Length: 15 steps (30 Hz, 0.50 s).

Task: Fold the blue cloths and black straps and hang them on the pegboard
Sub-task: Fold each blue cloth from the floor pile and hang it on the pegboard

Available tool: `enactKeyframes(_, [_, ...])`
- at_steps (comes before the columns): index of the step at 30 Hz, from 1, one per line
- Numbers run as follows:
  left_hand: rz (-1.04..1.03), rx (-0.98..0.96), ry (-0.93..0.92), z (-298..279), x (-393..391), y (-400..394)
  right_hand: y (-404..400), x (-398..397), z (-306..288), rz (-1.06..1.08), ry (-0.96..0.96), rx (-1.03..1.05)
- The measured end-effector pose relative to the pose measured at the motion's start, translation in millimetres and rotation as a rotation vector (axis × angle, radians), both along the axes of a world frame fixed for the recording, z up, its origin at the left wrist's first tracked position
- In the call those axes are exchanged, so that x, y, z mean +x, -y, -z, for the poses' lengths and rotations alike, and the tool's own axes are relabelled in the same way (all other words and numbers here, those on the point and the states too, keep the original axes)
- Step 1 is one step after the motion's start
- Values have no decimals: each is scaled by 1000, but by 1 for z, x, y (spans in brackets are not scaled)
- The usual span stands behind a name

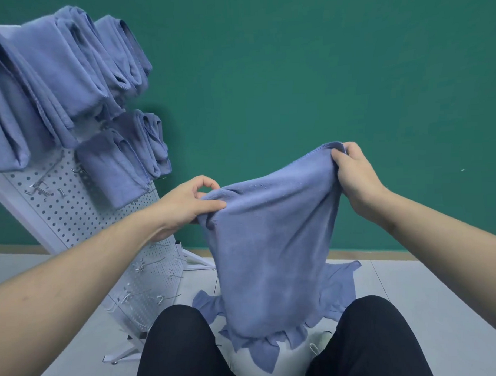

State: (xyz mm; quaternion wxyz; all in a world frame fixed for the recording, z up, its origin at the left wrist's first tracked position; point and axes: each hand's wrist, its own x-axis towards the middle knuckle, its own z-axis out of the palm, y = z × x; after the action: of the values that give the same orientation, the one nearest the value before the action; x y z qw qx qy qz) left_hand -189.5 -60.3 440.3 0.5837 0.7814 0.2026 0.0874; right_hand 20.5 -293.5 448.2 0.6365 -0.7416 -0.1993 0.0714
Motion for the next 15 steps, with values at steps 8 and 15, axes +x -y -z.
enactKeyframes(8, [-55,-466,-156,17,0,1,-2,3,8,-79,-201,7])
enactKeyframes(15, [-253,-574,131,30,9,9,4,6,15,-22,-191,-106])
